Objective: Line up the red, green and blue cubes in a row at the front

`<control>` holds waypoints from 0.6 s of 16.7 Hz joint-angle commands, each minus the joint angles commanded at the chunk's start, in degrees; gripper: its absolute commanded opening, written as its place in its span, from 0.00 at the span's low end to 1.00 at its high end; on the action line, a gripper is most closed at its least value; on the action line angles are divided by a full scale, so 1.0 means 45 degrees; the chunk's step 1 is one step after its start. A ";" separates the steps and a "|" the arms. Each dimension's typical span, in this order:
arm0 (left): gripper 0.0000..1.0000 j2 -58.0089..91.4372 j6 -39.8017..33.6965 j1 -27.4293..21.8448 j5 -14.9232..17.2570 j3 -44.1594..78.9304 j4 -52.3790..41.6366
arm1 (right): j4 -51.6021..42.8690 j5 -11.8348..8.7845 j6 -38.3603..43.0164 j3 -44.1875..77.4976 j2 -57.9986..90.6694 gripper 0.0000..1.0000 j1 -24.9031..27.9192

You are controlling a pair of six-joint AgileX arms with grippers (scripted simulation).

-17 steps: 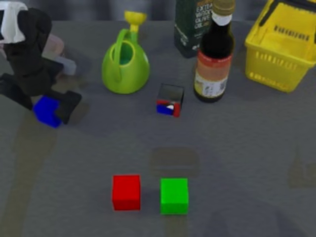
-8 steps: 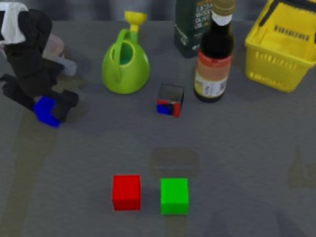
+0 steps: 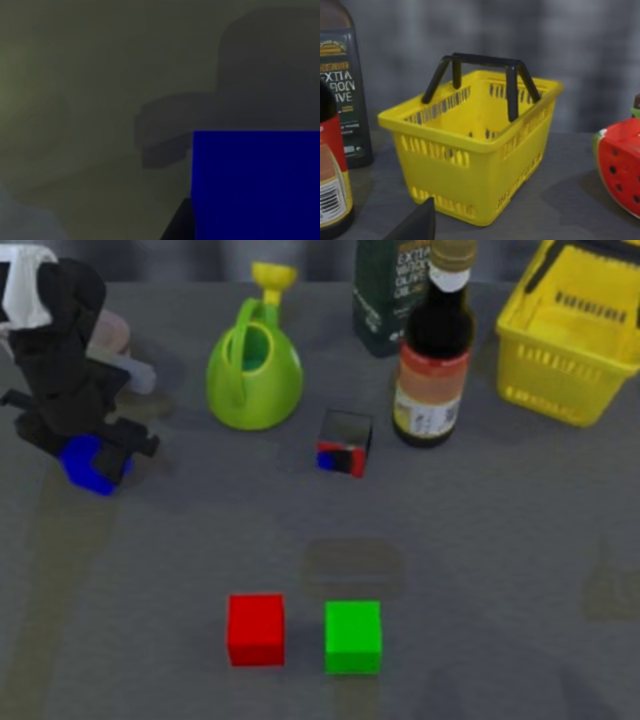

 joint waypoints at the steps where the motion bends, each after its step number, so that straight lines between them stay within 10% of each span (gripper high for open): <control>1: 0.00 0.0000 0.0000 0.0000 0.0000 0.0000 0.0000 | 0.0000 0.0000 0.0000 0.0000 0.0000 1.00 0.0000; 10: 0.00 -0.0069 0.0016 0.0011 0.0016 0.0047 -0.0068 | 0.0000 0.0000 0.0000 0.0000 0.0000 1.00 0.0000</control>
